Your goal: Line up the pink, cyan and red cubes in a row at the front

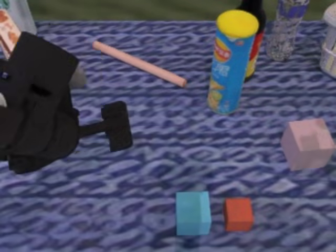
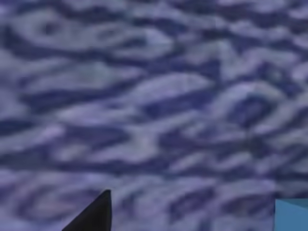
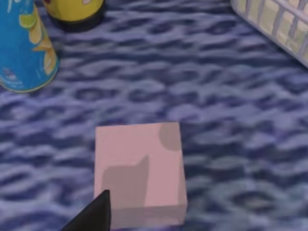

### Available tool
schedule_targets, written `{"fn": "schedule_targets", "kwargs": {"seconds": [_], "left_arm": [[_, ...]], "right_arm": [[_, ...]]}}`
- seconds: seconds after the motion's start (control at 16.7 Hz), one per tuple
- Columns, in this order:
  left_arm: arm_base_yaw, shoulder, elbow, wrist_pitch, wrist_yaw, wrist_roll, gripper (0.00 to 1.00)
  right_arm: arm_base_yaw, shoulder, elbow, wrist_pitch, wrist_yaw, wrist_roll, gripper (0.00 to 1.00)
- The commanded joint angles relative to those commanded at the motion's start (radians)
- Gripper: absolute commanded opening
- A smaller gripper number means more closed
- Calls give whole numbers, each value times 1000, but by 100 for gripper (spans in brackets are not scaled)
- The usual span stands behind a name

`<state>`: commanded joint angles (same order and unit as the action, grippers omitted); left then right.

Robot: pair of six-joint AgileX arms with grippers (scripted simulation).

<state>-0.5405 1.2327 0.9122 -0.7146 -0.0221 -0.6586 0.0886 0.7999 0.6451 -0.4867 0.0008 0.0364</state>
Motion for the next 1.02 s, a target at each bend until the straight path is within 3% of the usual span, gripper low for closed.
{"fn": "schedule_targets", "kwargs": {"seconds": [0.6, 1.02], "left_arm": [[420, -909, -714, 498, 12, 472, 100], [559, -1229, -910, 711, 22, 656, 100]], "right_arm": [[91, 892, 636, -507, -1, 35, 100], [120, 1141, 862, -648, 0, 46, 100]]}}
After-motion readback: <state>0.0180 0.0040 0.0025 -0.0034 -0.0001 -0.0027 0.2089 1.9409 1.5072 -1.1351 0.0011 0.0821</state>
